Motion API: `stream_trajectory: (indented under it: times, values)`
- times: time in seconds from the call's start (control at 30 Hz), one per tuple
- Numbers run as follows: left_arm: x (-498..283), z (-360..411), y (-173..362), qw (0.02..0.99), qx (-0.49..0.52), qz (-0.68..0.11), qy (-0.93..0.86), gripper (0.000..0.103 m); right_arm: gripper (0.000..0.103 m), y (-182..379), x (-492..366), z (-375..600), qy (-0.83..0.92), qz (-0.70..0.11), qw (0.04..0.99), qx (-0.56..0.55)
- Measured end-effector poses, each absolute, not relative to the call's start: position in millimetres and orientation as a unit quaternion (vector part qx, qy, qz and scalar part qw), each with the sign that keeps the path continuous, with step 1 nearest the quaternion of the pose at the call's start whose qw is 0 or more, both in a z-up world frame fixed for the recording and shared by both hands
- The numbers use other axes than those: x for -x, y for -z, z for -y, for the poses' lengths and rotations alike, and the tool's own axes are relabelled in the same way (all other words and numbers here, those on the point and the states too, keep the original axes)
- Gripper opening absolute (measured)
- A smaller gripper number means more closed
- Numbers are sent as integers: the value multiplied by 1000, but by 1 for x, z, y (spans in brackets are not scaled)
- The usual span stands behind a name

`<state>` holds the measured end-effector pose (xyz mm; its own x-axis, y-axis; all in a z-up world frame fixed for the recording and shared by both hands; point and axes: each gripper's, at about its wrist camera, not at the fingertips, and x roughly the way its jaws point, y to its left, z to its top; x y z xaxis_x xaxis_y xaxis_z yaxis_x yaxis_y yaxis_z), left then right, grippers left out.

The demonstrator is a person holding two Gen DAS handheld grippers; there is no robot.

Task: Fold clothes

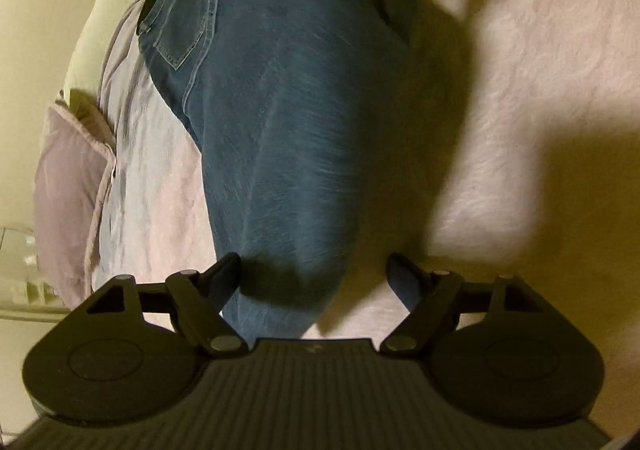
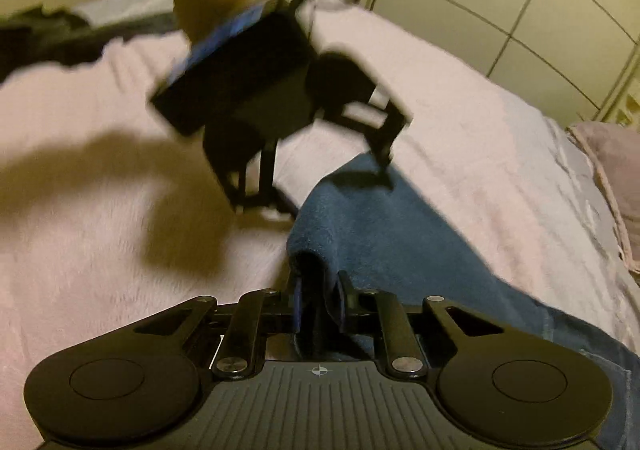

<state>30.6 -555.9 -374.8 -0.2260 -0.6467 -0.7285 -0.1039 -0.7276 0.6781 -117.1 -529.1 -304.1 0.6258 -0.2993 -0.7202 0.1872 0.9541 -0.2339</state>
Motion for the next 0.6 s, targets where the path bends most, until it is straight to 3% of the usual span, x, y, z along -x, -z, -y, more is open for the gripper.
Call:
stream_trajectory:
  times: [0.03, 0.07, 0.1, 0.13, 0.2, 0.3, 0.33, 0.37, 0.43, 0.6]
  values:
    - [-30, 561, 375, 189, -591, 310, 720, 72, 15, 298, 119, 530, 139, -408, 900, 61]
    - [-28, 567, 373, 192, -591, 297, 725, 58, 15, 293, 119, 532, 142, -407, 901, 53]
    - [-27, 572, 371, 195, -593, 287, 727, 38, 15, 289, 119, 534, 145, -405, 901, 46]
    - [-25, 577, 369, 198, -596, 281, 725, 29, 15, 284, 120, 535, 148, -404, 902, 38]
    - [-21, 585, 364, 200, -602, 261, 728, 21, 15, 279, 122, 533, 150, -405, 902, 13]
    - [-18, 590, 353, 201, -603, 236, 735, 16, 21, 273, 123, 530, 157, -409, 899, -16]
    - [-17, 593, 351, 202, -604, 230, 736, 16, 32, 271, 123, 529, 161, -411, 897, -17]
    - [-17, 595, 349, 202, -604, 224, 738, 16, 54, 271, 122, 526, 166, -414, 895, -11]
    - [-16, 597, 346, 203, -605, 217, 739, 16, 76, 275, 115, 517, 175, -426, 888, 28]
    - [-12, 603, 338, 209, -608, 198, 740, 16, 77, 309, 95, 494, 139, -453, 870, 135]
